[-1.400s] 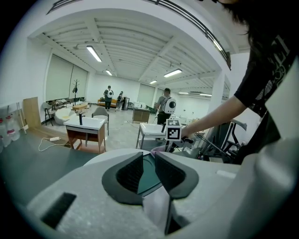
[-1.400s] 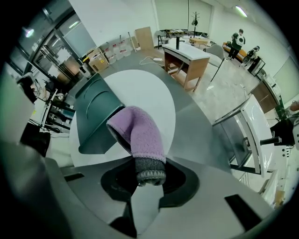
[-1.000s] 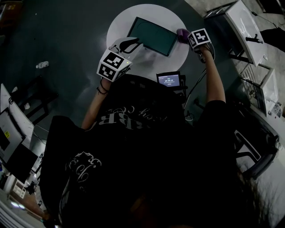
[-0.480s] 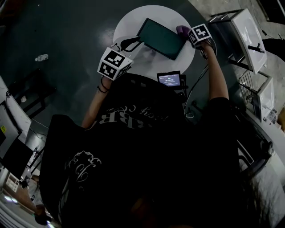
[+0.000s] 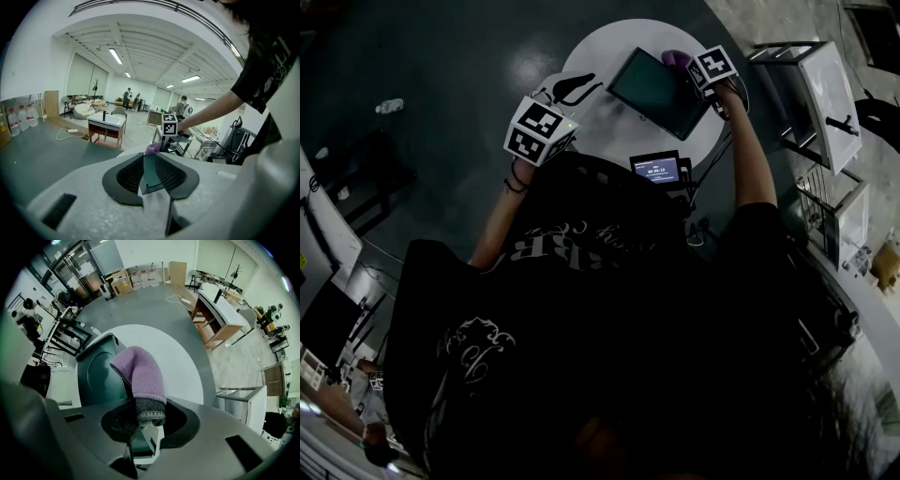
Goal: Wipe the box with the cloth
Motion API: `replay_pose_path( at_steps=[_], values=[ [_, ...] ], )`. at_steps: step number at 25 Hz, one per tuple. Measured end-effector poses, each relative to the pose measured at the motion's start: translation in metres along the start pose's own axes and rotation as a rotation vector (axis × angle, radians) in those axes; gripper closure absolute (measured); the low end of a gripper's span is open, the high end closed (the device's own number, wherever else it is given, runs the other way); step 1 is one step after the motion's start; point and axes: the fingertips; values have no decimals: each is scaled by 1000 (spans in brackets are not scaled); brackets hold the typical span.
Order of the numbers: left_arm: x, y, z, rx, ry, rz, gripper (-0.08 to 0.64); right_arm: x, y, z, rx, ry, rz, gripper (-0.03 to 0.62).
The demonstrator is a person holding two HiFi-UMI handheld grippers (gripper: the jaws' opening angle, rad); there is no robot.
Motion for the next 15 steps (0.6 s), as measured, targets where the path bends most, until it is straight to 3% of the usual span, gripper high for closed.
replay_pose_path(
  at_steps=[8, 15],
  values=[
    [21, 7, -42, 40, -36, 28, 482, -4, -49, -30, 60, 24, -12, 506],
    [27, 13, -55, 73, -54, 42, 482, 0, -70, -37, 92, 32, -25, 506]
  ],
)
Point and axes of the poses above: the fingertips, and each gripper's own axes: x backward along the fingers, z to its right, y out of its underside, and after that the axes turned 12 degrees about -x, right-handed
